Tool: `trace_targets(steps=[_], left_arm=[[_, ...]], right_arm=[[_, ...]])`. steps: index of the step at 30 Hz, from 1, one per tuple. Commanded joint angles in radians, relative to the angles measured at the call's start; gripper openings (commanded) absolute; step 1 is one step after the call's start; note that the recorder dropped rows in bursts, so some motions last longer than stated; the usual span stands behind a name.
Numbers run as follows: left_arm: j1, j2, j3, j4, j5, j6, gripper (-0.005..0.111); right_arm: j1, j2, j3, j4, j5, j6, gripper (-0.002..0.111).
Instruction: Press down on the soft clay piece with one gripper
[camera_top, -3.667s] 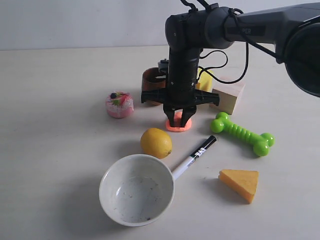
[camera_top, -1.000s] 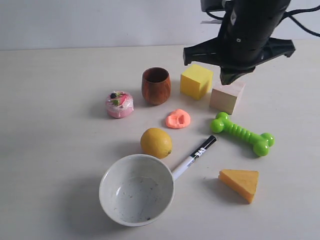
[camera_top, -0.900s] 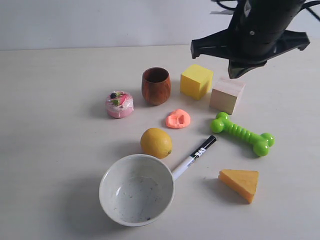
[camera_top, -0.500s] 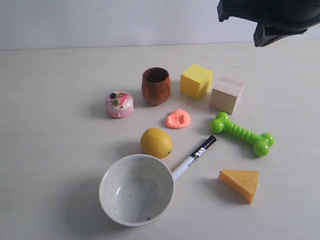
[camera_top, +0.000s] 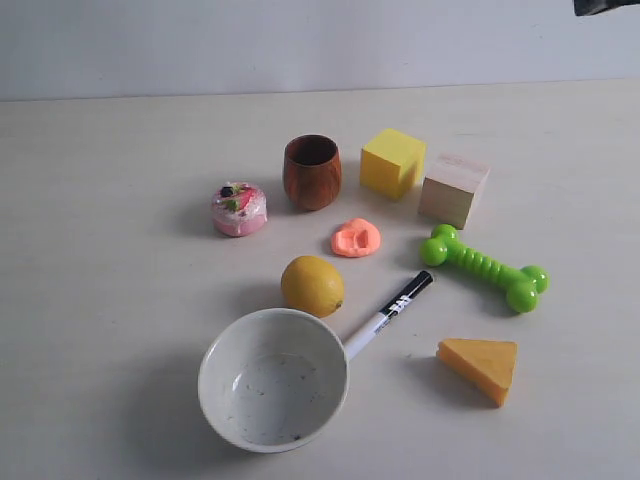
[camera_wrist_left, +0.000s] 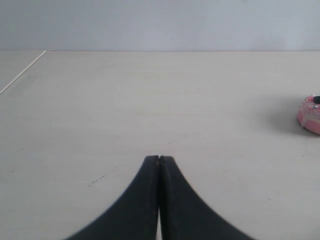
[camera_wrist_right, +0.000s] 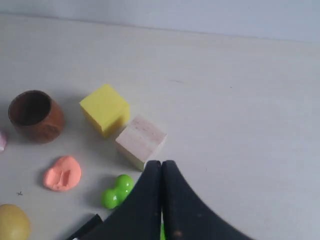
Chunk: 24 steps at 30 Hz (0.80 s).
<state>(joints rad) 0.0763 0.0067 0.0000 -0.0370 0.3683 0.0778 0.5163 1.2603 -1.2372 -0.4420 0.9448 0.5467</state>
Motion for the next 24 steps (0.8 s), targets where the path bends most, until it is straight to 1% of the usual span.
trace_targets(steps=[1, 5, 11, 12, 17, 20, 24], left_arm=[[-0.005, -0.007, 0.000, -0.002, -0.008, -0.002, 0.000], [-0.005, -0.007, 0.000, -0.002, -0.008, -0.002, 0.000], [-0.005, -0.007, 0.000, -0.002, -0.008, -0.002, 0.000], [-0.005, -0.007, 0.000, -0.002, -0.008, -0.002, 0.000], [-0.005, -0.007, 0.000, -0.002, -0.008, -0.002, 0.000], [-0.005, -0.007, 0.000, -0.002, -0.008, -0.002, 0.000], [-0.005, -0.007, 0.000, -0.002, -0.008, -0.002, 0.000]], right_arm=[[-0.078, -0.129, 0.120, -0.006, -0.109, 0.003, 0.000], [-0.174, -0.244, 0.231, 0.003, -0.155, 0.003, 0.000], [-0.352, -0.446, 0.394, -0.010, -0.192, 0.003, 0.000], [-0.390, -0.482, 0.417, -0.010, -0.198, 0.001, 0.000], [-0.516, -0.637, 0.518, -0.014, -0.214, -0.004, 0.000], [-0.564, -0.725, 0.584, -0.009, -0.280, -0.004, 0.000], [-0.571, -0.820, 0.685, 0.008, -0.446, -0.004, 0.000]])
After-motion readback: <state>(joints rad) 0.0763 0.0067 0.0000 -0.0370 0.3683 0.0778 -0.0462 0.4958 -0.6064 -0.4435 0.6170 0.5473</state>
